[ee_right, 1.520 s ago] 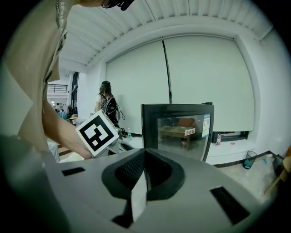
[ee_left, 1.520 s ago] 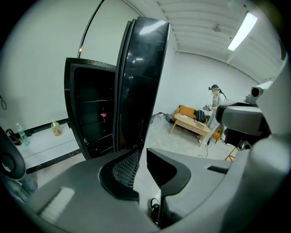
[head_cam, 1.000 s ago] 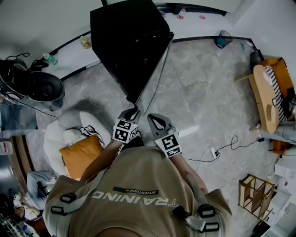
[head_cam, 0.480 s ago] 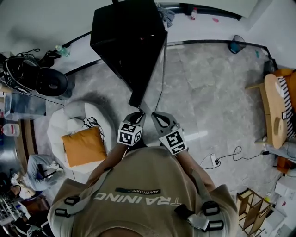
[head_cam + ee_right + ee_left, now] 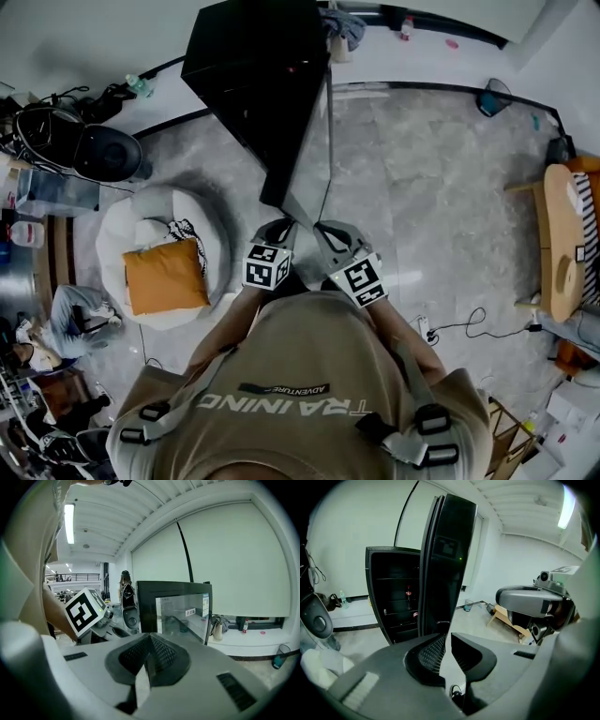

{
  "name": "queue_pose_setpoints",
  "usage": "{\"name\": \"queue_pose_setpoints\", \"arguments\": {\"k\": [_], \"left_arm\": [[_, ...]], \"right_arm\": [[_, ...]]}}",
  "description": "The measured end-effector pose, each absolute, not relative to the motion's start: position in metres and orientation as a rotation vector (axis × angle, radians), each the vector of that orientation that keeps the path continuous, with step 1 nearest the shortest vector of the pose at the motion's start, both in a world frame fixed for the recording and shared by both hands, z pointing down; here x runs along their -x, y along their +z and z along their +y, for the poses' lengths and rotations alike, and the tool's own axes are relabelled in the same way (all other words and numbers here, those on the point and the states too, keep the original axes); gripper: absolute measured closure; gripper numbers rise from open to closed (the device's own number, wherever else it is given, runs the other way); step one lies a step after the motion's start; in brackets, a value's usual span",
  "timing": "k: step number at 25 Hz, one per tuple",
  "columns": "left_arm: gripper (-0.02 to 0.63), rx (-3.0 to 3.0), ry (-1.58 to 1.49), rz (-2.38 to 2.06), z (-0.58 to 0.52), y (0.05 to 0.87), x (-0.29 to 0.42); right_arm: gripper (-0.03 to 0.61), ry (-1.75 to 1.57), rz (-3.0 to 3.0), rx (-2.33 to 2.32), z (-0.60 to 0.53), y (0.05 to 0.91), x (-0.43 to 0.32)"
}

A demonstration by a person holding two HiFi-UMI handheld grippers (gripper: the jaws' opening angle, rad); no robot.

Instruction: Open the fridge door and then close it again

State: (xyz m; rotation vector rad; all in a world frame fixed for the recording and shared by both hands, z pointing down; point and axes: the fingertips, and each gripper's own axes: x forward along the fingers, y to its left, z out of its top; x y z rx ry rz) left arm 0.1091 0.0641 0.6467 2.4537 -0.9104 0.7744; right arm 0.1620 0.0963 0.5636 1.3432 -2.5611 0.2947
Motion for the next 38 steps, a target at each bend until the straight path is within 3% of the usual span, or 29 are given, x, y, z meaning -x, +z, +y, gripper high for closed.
{"name": "queue_pose_setpoints", "arguments": {"k": [21, 38], "left_arm": [[0.575, -2.462, 0.779, -0.800, 0.080, 0.649, -0.138], [0.588, -2.289, 0.710, -1.051, 0.102, 0.650, -0.202]], "right_arm": [[0.583, 0.345, -2.473, -1.458, 0.112, 0.559, -0.176], [0.583, 0.327, -2.612, -1.226, 0.123, 0.566, -0.268]]}}
